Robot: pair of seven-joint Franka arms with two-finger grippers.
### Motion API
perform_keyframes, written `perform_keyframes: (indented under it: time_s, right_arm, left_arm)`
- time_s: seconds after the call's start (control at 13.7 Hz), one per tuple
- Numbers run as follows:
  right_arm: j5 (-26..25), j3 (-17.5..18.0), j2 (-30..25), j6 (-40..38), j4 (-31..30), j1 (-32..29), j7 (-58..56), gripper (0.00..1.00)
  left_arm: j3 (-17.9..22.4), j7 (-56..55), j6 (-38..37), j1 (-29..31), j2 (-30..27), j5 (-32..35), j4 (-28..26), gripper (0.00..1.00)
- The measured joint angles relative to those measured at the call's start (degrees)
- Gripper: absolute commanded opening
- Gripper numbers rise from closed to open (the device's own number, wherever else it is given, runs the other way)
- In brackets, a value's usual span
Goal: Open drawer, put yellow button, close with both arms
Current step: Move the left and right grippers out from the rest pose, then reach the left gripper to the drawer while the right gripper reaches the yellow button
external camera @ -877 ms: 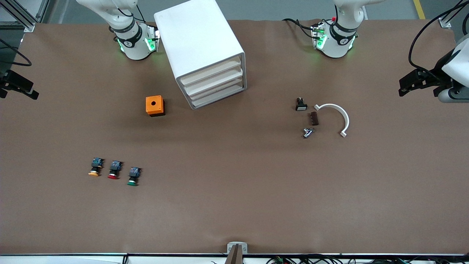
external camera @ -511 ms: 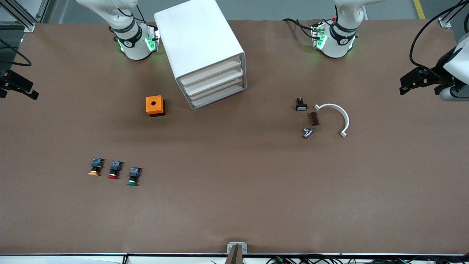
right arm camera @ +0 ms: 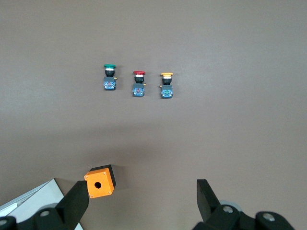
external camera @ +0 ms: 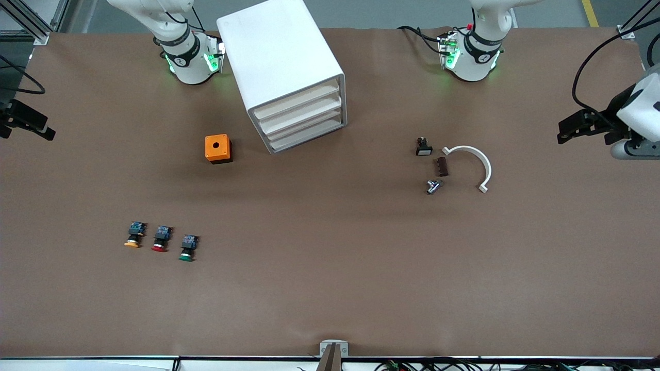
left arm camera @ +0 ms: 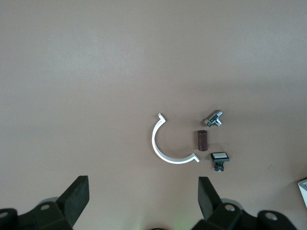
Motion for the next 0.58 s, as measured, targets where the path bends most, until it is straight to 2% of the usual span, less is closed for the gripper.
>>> perform_keyframes:
  time_s: [0.29, 0.58]
  right_arm:
    - [0.0, -0.08, 3.98, 2.1, -0.96, -0.01, 0.0, 1.0]
    - [0.0, -0.1, 10.21, 6.21, -1.14, -0.07, -0.3, 1.0]
  left_arm:
    - [-0.25, -3.98, 2.56, -0.41, 5.66, -0.01, 0.17, 1.0]
    - [-0.9, -20.22, 3.32, -5.58, 10.6, -2.77, 0.34, 1.0]
